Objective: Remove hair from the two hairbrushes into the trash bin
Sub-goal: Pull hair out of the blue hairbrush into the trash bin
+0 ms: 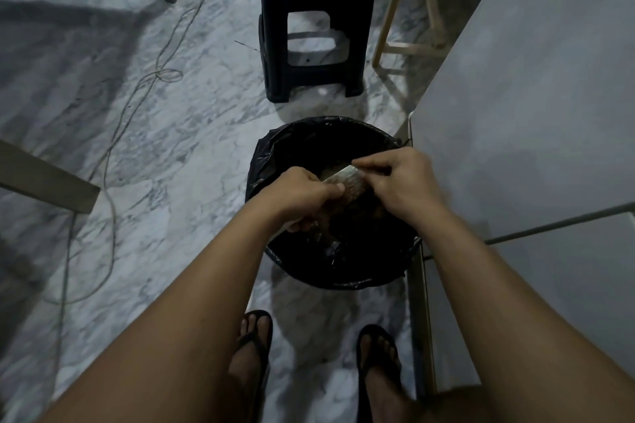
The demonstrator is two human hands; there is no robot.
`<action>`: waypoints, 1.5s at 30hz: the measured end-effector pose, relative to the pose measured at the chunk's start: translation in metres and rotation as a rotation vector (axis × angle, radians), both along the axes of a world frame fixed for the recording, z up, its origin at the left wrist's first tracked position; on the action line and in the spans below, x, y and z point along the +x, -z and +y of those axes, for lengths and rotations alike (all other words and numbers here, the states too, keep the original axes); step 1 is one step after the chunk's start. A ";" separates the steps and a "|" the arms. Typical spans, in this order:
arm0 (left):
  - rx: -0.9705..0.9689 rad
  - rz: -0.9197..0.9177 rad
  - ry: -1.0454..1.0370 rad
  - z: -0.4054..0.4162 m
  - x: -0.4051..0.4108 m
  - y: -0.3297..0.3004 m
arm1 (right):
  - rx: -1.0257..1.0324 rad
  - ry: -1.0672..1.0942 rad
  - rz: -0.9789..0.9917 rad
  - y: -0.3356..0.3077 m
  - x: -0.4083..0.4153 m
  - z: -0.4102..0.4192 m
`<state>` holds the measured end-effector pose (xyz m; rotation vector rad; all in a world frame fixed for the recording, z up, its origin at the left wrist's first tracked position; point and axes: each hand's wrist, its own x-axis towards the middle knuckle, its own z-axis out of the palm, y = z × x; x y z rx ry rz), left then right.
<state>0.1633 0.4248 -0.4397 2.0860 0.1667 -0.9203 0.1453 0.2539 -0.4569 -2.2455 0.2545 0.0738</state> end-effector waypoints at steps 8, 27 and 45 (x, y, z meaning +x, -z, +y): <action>0.187 -0.069 -0.030 0.011 0.018 0.005 | 0.290 0.398 0.066 0.001 0.012 -0.030; 0.238 -0.132 0.120 -0.016 0.025 0.000 | 0.109 0.217 0.119 -0.005 0.016 -0.022; 0.368 -0.314 0.029 -0.005 0.030 0.002 | -0.051 0.149 0.252 -0.006 0.014 -0.026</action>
